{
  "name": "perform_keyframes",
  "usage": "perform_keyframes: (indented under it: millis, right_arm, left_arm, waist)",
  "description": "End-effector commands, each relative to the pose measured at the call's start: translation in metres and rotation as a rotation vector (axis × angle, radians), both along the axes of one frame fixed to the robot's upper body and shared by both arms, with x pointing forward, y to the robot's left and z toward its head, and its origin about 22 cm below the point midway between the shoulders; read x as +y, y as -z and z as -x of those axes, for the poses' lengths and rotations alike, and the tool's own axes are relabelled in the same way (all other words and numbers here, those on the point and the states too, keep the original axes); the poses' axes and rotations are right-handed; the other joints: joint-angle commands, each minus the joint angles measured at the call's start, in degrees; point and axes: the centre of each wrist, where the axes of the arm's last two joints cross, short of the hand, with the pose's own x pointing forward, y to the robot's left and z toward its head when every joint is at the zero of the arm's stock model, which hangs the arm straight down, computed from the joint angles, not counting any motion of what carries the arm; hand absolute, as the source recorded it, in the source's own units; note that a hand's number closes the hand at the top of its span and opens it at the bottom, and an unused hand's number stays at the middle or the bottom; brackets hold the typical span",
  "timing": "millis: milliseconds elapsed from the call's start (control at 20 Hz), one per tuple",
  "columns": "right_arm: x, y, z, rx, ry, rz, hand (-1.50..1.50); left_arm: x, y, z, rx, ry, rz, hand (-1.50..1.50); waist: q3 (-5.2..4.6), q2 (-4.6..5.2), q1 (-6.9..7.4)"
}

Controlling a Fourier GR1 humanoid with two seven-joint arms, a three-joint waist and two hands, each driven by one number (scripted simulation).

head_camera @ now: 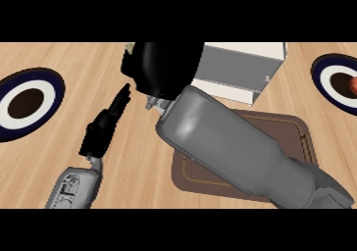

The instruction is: Pick the cupcake from the tray and place it in the tiered shelf

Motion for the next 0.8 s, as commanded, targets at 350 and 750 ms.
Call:
perform_keyframes:
  millis: [350, 750]
  right_arm:
    - [0.016, -0.07, -0.022, -0.01, 0.295, -0.128, 1.5]
    - [0.023, -0.09, -0.029, -0.049, 0.358, -0.091, 1.5]
  left_arm:
    - [-0.003, 0.001, 0.0, 0.001, 0.002, 0.009, 0.0]
    - [0.007, 0.01, 0.009, -0.001, -0.02, 0.005, 0.0]
  waist:
    - [0.02, 0.46, -0.2]
    - [0.15, 0.61, -1.25]
